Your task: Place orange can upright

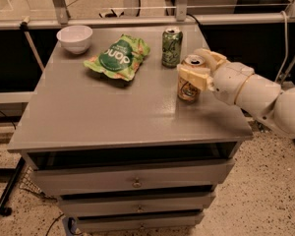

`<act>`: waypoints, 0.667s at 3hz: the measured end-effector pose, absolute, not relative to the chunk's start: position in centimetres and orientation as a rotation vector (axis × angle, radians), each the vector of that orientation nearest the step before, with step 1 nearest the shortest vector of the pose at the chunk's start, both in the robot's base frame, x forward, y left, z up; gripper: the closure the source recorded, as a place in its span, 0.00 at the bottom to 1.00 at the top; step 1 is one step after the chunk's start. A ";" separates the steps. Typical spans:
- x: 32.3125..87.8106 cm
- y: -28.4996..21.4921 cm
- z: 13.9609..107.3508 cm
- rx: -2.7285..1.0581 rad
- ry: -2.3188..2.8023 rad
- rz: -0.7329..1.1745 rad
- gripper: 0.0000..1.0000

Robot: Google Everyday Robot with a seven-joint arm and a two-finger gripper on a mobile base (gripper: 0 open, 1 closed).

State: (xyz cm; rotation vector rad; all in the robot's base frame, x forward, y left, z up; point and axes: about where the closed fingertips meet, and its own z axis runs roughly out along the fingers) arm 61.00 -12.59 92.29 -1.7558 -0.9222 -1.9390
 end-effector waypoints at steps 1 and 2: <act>61.0 -12.4 92.3 -1.756 -0.902 -1.924 0.82; 61.0 -12.1 92.4 -1.755 -0.880 -1.906 0.52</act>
Offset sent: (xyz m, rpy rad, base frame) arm 0.0001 0.0020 0.0004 0.0142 0.0130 0.0033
